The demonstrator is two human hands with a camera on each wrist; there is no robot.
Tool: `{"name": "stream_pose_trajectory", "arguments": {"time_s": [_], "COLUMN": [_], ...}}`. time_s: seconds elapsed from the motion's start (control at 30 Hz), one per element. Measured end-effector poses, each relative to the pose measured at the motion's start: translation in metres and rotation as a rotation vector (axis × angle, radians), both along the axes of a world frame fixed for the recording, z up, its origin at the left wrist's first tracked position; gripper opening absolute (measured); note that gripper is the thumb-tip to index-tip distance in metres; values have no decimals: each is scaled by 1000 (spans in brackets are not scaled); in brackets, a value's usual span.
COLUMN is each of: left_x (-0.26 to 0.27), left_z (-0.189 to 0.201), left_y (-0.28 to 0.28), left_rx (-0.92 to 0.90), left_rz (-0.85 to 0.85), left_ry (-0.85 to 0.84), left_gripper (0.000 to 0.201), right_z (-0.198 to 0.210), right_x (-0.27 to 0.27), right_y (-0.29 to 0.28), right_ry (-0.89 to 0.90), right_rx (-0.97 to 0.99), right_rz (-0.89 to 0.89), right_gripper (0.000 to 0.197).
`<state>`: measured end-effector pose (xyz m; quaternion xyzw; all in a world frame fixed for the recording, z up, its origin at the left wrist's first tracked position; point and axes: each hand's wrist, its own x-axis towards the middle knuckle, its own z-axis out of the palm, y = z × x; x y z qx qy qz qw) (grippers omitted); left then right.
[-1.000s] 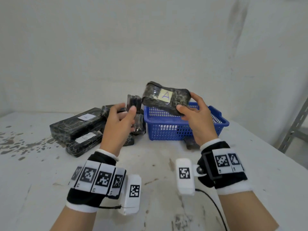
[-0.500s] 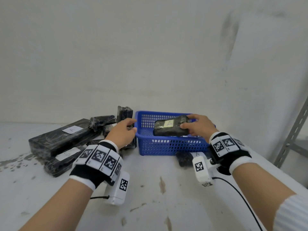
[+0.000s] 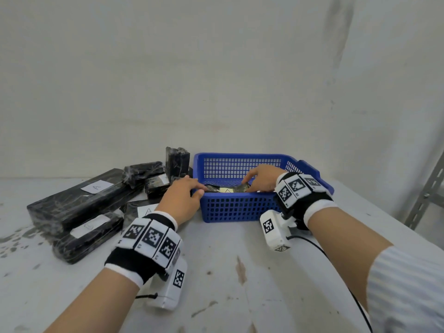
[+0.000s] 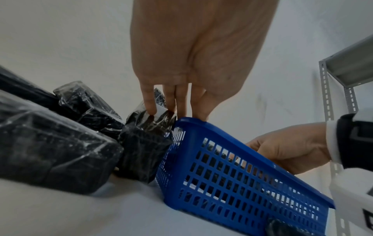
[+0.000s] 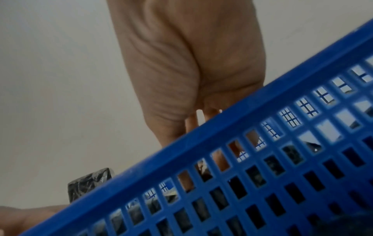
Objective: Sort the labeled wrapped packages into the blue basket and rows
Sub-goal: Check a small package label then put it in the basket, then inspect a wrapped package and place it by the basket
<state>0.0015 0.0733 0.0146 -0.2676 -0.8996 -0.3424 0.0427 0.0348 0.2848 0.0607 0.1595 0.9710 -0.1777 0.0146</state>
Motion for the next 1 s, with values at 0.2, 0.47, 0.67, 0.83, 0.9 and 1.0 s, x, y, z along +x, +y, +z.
{"name": "stream_pose_trajectory", "arguments": {"time_s": [0.2, 0.47, 0.67, 0.83, 0.9, 1.0], "left_x": [-3, -6, -31, -38, -40, -46], "left_z": [-2, 12, 12, 1, -1, -5], "left_y": [-2, -31, -80, -90, -87, -84], "left_rx": [18, 266, -149, -530, -627, -759], "left_rz": [0, 111, 258, 169, 182, 218], "left_ry": [-7, -170, -340, -427, -392, -298], "left_gripper": [27, 36, 41, 111, 121, 129], "right_z": [-14, -13, -19, -31, -35, -40], "right_x": [-15, -13, -3, 4, 8, 15], "right_y": [1, -4, -2, -2, -1, 0], "right_ry": [-79, -43, 183, 561, 650, 735], "right_rx": [64, 80, -134, -283, -297, -309], "right_rz": [-60, -58, -62, -133, -154, -150], "right_gripper": [37, 36, 37, 20, 19, 21]}}
